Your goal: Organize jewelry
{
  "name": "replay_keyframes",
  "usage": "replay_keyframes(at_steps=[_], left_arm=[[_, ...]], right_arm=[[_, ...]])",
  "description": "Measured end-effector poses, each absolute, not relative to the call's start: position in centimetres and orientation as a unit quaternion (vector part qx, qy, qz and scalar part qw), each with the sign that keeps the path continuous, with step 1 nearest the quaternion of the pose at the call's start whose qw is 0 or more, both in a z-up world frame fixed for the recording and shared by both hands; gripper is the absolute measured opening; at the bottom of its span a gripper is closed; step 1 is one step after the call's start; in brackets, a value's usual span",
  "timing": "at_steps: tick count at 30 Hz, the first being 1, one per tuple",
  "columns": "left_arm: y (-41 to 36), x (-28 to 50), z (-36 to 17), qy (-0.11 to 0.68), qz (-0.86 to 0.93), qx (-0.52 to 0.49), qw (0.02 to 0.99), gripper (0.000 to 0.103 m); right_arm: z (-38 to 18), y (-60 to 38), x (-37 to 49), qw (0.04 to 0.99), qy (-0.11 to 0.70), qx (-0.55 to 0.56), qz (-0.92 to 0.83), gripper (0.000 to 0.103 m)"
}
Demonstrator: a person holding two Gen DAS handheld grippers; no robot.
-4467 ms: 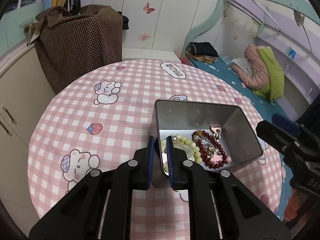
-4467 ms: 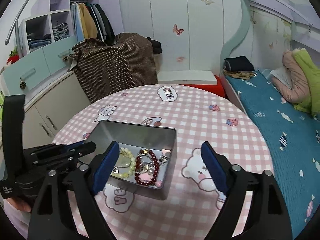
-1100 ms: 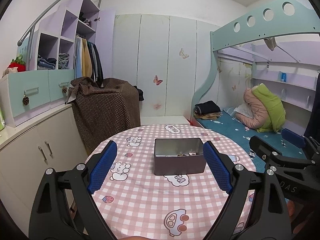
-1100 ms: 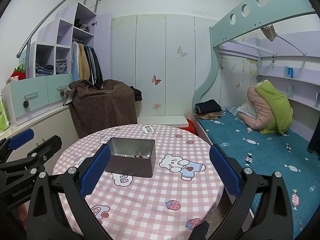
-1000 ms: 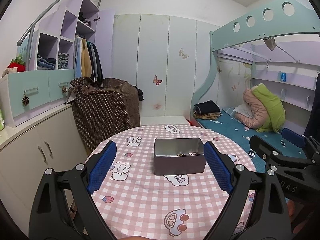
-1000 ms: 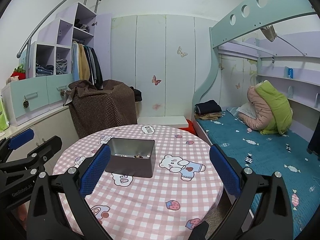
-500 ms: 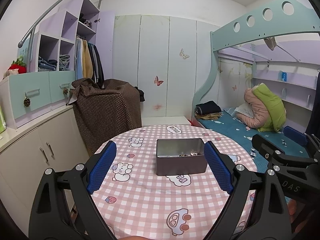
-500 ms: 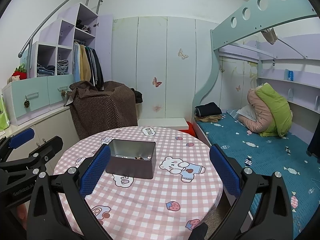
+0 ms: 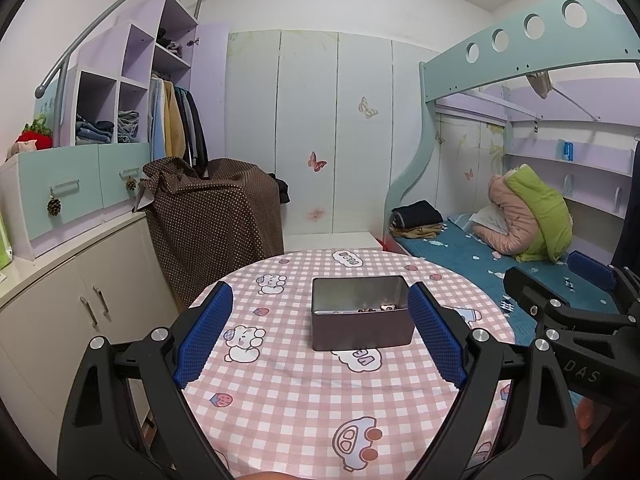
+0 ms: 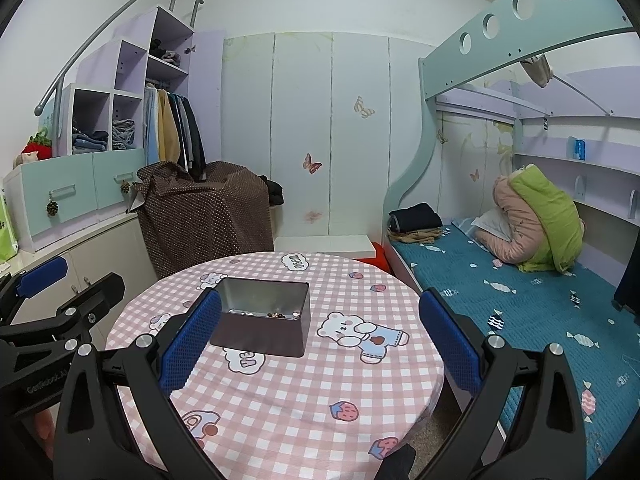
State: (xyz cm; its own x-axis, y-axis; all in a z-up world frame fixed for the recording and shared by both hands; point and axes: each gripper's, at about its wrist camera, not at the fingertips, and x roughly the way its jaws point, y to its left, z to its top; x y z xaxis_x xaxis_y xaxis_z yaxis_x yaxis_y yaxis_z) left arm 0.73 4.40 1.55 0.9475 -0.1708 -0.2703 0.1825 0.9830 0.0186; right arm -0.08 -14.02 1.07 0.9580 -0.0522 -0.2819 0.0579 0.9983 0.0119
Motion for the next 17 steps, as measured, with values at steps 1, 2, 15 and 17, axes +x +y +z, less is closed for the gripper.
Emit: replay_keyframes(at_steps=[1, 2, 15, 17], left_arm=[[4.38, 0.71, 1.57, 0.135, -0.089, 0.022, 0.987, 0.089], [4.36, 0.68, 1.61, 0.135, -0.089, 0.023, 0.987, 0.089], [4.31, 0.85, 1.71, 0.137, -0.087, 0.026, 0.986, 0.089], [4.31, 0.87, 1.67, 0.137, -0.088, 0.025, 0.986, 0.089]], right_arm=[[1.07, -14.05, -0.07, 0.989, 0.143, 0.011, -0.028, 0.095], [1.07, -14.06, -0.07, 0.989, 0.143, 0.011, -0.028, 0.095], [0.94, -14.09, -0.07, 0.989, 0.144, 0.012, -0.029, 0.095], [0.86, -14.14, -0.09, 0.989, 0.145, 0.013, -0.028, 0.095]])
